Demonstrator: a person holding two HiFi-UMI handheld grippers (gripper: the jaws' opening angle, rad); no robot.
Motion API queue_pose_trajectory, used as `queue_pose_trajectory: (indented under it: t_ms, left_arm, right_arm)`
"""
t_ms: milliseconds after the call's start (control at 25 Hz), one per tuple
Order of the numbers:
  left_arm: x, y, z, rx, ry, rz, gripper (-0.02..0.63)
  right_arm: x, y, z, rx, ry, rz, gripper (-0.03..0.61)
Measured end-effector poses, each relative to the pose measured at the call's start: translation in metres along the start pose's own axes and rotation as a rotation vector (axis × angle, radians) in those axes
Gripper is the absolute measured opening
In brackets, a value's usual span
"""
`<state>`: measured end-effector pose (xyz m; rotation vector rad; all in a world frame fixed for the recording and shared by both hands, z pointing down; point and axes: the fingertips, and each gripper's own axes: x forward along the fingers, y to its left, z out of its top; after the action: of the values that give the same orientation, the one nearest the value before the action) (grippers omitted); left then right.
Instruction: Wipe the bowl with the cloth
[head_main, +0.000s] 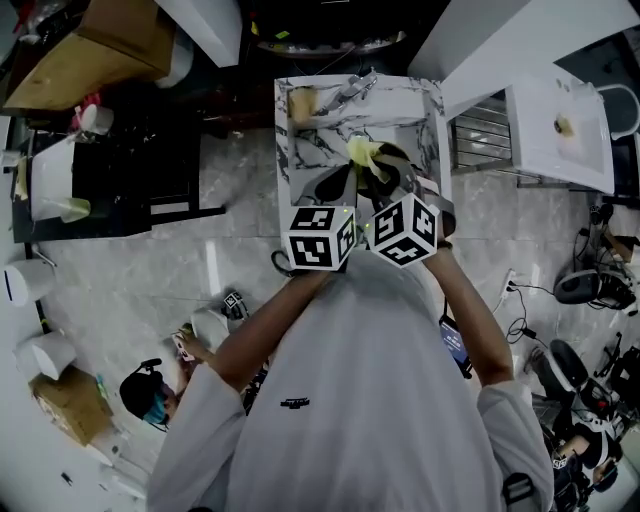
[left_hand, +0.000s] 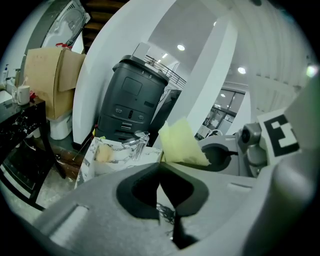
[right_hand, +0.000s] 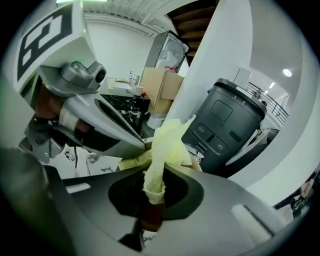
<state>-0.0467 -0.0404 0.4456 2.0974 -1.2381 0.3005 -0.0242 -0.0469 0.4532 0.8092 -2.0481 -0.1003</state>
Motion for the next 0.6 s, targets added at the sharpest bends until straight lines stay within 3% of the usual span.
queue_pose_trajectory:
  t_ms: [120, 320, 600]
  left_arm:
    - [-0.002, -0.001, 0.000, 0.001, 0.001, -0.008, 0.006]
    - [-0.004, 0.001, 0.002, -0.024, -0.003, -0.011, 0.006]
    - [-0.004, 0.011, 0.008, -0.057, 0.003, -0.012, 0.006]
  right_arm:
    - [0.001, -0.002, -0.002, -0.055, 0.030, 0.003, 0.031]
    - [0.004, -0.008, -0.010, -0.265, 0.106, -0.044, 0.031]
    - [0.001, -0.004, -0.021, -0.313, 0.151, -0.040, 0.031]
